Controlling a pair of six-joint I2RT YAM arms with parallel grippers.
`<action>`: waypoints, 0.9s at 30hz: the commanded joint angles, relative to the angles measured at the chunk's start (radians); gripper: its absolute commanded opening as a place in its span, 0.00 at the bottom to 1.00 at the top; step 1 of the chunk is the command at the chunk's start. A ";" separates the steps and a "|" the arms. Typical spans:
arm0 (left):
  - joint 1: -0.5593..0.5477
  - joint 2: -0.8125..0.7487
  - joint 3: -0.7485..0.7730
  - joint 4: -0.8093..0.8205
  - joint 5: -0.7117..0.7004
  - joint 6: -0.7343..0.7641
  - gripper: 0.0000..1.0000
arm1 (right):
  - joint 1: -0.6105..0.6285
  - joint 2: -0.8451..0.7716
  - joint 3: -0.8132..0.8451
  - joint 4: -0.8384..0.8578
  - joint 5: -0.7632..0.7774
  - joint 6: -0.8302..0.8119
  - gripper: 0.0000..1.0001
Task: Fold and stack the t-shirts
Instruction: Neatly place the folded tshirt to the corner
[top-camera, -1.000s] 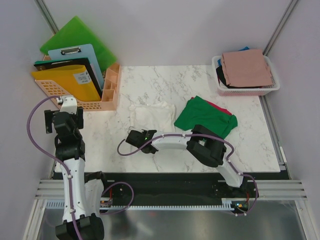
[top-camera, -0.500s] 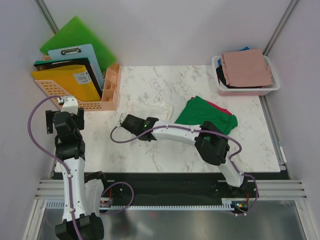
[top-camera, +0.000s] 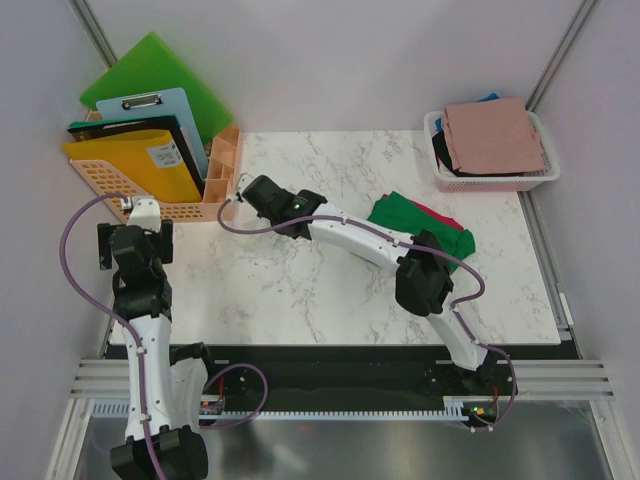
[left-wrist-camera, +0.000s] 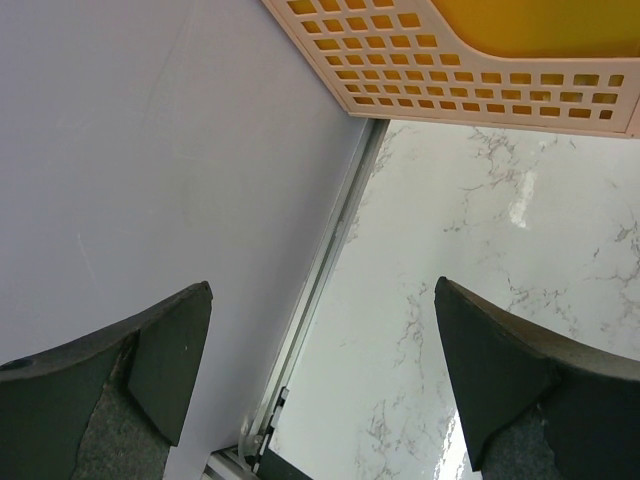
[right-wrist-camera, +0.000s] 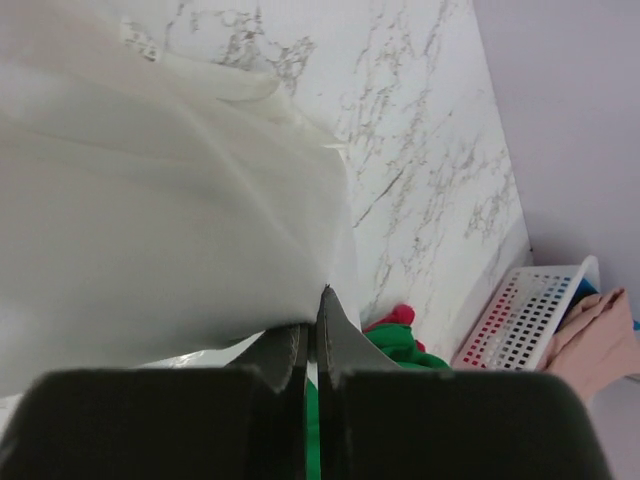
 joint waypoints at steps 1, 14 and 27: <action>0.007 0.000 -0.007 -0.003 0.025 -0.033 1.00 | -0.021 0.019 0.129 -0.038 0.029 -0.035 0.00; 0.005 0.005 -0.012 -0.001 0.029 -0.029 1.00 | -0.062 -0.040 0.038 -0.030 -0.034 -0.063 0.00; 0.005 0.010 -0.027 -0.011 0.042 -0.050 1.00 | -0.223 -0.123 -0.066 0.047 -0.082 -0.130 0.00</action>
